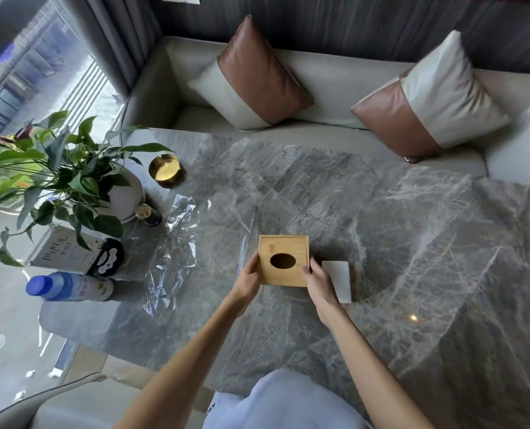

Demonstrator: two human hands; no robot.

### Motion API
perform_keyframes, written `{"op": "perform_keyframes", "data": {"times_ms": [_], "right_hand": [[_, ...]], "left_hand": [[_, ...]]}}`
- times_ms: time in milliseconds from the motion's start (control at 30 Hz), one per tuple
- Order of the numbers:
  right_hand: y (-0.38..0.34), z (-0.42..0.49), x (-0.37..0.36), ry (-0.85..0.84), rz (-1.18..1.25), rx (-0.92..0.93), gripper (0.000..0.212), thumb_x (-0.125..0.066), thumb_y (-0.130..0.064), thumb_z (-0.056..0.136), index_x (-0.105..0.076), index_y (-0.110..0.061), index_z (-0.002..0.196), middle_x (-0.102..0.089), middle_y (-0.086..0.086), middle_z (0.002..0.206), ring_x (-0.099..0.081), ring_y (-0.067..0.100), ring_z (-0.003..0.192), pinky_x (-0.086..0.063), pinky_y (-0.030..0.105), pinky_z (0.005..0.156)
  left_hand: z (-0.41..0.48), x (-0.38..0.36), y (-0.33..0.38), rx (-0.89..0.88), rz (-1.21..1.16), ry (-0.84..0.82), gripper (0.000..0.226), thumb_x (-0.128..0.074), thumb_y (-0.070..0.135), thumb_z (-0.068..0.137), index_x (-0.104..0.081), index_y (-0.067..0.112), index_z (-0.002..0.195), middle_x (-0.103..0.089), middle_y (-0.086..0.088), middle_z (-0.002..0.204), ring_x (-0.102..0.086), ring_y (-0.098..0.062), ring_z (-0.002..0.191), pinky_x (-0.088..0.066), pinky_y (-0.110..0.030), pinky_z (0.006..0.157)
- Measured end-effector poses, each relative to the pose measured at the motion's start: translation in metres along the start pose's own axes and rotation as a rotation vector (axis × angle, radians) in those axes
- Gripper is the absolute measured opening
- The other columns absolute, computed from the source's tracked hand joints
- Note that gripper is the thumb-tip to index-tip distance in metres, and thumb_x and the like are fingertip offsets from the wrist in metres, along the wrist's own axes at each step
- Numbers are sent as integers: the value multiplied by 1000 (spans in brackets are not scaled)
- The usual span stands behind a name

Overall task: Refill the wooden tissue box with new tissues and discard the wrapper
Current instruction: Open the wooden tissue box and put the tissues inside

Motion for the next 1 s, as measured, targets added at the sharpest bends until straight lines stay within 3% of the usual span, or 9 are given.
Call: {"op": "perform_keyframes", "data": {"times_ms": [67, 333, 467, 533, 600, 667, 833, 933, 1000], "right_hand": [[11, -12, 6, -8, -38, 44, 42, -46, -20, 104, -48, -29, 145, -60, -21, 124, -53, 6, 122, -38, 17, 91], [53, -36, 11, 5, -83, 26, 46, -42, -4, 104, -47, -18, 147, -56, -6, 140, -49, 7, 123, -35, 21, 102], [53, -32, 14, -7, -186, 13, 47, -45, -6, 103, -43, -15, 149, -52, 3, 148, -48, 15, 132, -35, 26, 110], [48, -32, 16, 24, -414, 138, 63, -56, -13, 100, -27, -9, 155, -30, 4, 160, -30, 18, 147, -23, 27, 118], [44, -38, 11, 4, -864, 448, 84, -71, -23, 90, -22, -8, 156, -18, 1, 162, -16, 16, 151, -14, 26, 120], [43, -45, 5, -39, -1230, 670, 94, -83, -30, 76, -34, -4, 151, -26, 10, 160, -24, 23, 150, -20, 35, 122], [30, -43, 7, -36, -1483, 834, 94, -96, -36, 50, -63, 3, 129, -60, 21, 136, -59, 31, 127, -51, 42, 103], [7, -35, 12, -221, -1572, 761, 94, -80, -52, 72, -45, -4, 146, -42, 13, 154, -42, 24, 142, -35, 34, 116], [-21, -20, 23, -465, -1452, 496, 86, -68, -57, 81, -38, -16, 151, -34, 0, 159, -36, 18, 145, -29, 35, 117]], "left_hand": [[-10, -2, -7, -9, 27, -7, 70, -21, -24, 90, -37, 7, 151, -51, -15, 148, -45, -27, 141, -34, -45, 120], [-38, -17, -41, 0, 107, 29, 77, -18, -29, 85, -31, 5, 153, -45, -11, 152, -41, -16, 139, -34, -19, 111], [-36, -12, -48, 55, 66, 20, 82, -18, -30, 82, -31, 7, 154, -44, -10, 155, -36, -21, 146, -27, -41, 123], [-36, -10, -52, 71, 38, 33, 71, -24, -25, 91, -30, 8, 154, -43, -11, 155, -36, -23, 147, -28, -46, 123], [-38, -9, -55, 65, 27, 53, 69, -24, -24, 93, -29, 6, 155, -41, -12, 156, -35, -24, 147, -28, -45, 123], [-38, -10, -57, 73, 7, 72, 79, -19, -31, 83, -28, 1, 154, -38, -15, 157, -33, -24, 148, -27, -41, 123], [-36, -8, -61, 110, -20, 96, 69, -26, -26, 90, -32, 3, 153, -40, -13, 156, -36, -24, 147, -32, -41, 121], [-37, -8, -61, 116, -15, 94, 56, -35, -14, 100, -33, 4, 153, -43, -11, 155, -39, -24, 145, -33, -44, 120], [-38, -9, -57, 103, -10, 102, 54, -37, -12, 101, -33, 3, 153, -45, -12, 153, -41, -25, 144, -32, -45, 121]]}}
Point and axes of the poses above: each hand's wrist, its own z-axis towards the middle knuckle, its own x-axis out of the back of the hand, y = z × x, the point moved 4 cm from there along z, towards the middle knuckle
